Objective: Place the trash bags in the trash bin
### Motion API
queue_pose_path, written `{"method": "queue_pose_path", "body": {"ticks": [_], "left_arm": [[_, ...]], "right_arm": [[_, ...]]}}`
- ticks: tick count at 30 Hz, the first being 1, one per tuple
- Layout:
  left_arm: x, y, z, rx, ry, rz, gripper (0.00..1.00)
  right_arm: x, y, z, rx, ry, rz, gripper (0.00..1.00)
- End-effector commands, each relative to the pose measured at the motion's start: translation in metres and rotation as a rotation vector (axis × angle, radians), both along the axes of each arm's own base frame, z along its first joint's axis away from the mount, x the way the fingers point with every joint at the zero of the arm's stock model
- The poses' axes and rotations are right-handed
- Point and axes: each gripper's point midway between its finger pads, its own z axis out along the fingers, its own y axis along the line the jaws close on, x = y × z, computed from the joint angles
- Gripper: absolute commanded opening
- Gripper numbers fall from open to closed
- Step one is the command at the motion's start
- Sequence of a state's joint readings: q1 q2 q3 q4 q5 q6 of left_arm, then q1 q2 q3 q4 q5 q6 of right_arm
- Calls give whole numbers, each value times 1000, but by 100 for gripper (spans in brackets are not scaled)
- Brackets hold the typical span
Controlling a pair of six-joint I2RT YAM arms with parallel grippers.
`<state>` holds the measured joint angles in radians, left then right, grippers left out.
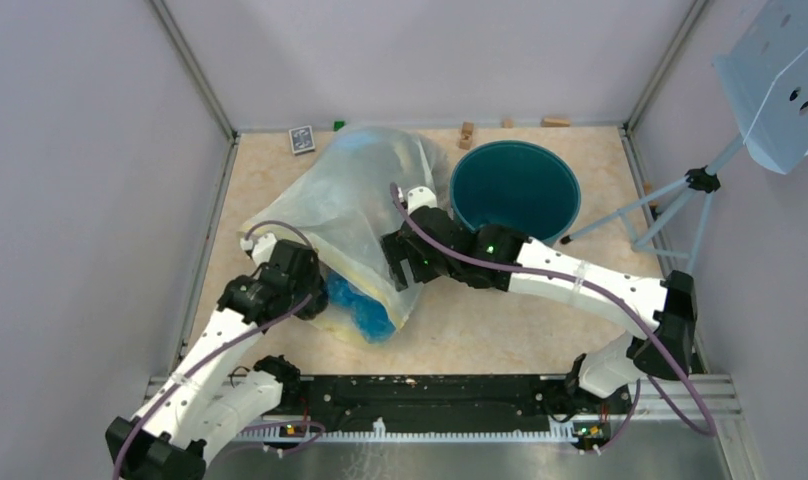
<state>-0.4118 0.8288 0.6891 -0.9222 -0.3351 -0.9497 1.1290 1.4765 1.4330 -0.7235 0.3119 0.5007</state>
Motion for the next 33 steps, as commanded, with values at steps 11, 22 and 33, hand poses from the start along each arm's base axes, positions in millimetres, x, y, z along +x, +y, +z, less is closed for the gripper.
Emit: {"method": "queue_pose_path", "body": {"ticks": [11,22,33], "left_arm": [[-26,24,145,-17,-218,4,0],[-35,3,192,-108,-206,-113,0],[-10,-2,180,-76,-202,-102,0]], "right_arm": [[-7,11,-57,-102,-3,-59,86],[50,44,-102,-96,53,-172,86],[195,149,-134,93,-12,-196,86]]}}
